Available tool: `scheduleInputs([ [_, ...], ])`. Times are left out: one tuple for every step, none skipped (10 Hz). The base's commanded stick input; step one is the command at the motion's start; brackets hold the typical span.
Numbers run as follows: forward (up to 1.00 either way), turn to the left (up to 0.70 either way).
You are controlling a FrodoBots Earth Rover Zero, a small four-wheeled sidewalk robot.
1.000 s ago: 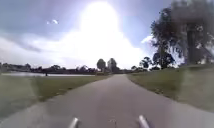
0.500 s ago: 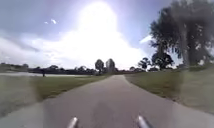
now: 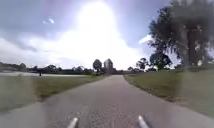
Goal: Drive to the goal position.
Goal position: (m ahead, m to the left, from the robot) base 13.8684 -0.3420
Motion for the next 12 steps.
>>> scheduleInputs([
  [0.70, 0.00],
  [0.70, 0.00],
  [0.70, 0.00],
  [0.70, 0.00],
  [0.70, 0.00],
  [0.70, 0.00],
  [0.70, 0.00],
  [0.70, 0.00],
  [0.70, 0.00],
  [0.70, 0.00],
  [0.70, 0.00],
  [0.70, 0.00],
])
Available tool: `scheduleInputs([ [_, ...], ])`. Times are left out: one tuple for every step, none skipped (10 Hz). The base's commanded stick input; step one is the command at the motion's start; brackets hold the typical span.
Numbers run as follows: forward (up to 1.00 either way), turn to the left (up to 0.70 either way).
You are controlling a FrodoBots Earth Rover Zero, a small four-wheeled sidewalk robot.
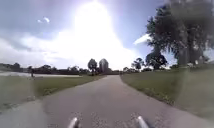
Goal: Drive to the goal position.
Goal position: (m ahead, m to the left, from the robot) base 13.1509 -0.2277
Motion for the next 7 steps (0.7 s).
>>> scheduleInputs([
  [0.70, 0.00],
  [0.70, 0.00],
  [0.70, 0.00],
  [0.70, 0.00],
  [0.70, 0.00],
  [0.70, 0.00],
  [0.70, 0.00],
])
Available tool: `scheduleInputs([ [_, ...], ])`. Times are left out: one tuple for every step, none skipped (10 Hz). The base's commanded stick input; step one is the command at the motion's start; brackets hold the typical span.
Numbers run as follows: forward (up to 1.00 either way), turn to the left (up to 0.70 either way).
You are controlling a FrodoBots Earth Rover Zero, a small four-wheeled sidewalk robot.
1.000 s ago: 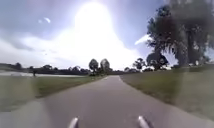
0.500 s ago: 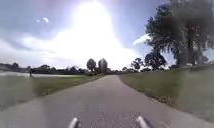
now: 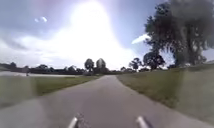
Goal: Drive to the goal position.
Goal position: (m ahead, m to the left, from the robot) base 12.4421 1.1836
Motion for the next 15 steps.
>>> scheduleInputs([
  [0.70, 0.00],
  [0.70, 0.00],
  [0.70, 0.00],
  [0.70, 0.15],
  [0.70, 0.35],
  [0.70, 0.35],
  [0.70, 0.35],
  [0.70, 0.00],
  [0.70, 0.00],
  [0.70, 0.00],
  [0.70, 0.00],
  [0.70, 0.00],
  [0.70, 0.00],
  [0.70, 0.00],
  [0.70, 0.00],
])
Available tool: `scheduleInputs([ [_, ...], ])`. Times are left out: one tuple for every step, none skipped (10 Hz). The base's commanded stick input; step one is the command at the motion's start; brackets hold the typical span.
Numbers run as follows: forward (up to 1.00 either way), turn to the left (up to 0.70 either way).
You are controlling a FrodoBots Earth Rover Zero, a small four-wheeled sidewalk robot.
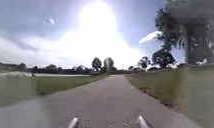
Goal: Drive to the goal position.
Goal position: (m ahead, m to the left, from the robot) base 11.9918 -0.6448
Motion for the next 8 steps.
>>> scheduleInputs([
  [0.70, 0.00],
  [0.70, 0.00],
  [0.70, 0.00],
  [0.70, 0.00],
  [0.70, 0.00],
  [0.70, 0.00],
  [0.70, 0.00],
  [0.70, 0.00],
])
